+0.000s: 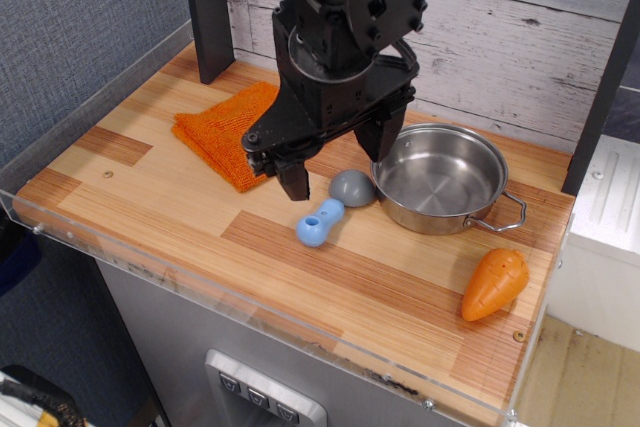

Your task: Move the red cloth behind the pot with the peeler

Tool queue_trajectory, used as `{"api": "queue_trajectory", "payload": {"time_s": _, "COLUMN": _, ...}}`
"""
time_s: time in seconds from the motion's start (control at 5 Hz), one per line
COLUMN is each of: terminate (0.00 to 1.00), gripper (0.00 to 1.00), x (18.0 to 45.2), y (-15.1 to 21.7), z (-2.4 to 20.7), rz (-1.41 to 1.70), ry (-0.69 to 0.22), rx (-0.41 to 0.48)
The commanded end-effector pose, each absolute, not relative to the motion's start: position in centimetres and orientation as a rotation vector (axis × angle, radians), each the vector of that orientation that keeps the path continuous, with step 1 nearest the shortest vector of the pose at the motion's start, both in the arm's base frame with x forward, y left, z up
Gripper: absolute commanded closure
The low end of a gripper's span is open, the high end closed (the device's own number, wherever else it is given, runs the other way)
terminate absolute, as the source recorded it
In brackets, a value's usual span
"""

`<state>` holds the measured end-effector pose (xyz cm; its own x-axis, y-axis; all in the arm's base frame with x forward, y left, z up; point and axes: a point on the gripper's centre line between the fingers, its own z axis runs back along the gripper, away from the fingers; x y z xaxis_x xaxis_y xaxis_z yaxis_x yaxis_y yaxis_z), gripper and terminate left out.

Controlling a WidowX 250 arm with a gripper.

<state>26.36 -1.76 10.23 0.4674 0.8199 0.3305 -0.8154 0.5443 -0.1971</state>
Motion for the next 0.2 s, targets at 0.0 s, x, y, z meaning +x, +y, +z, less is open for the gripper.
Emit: {"api": "queue_trajectory", "payload": {"time_s": 0.0, "terminate": 1.00, "gripper": 0.00, "x": 26.48, "y": -1.79, "z": 11.48, "rz": 1.000, "ry": -0.449, "rx": -0.039}}
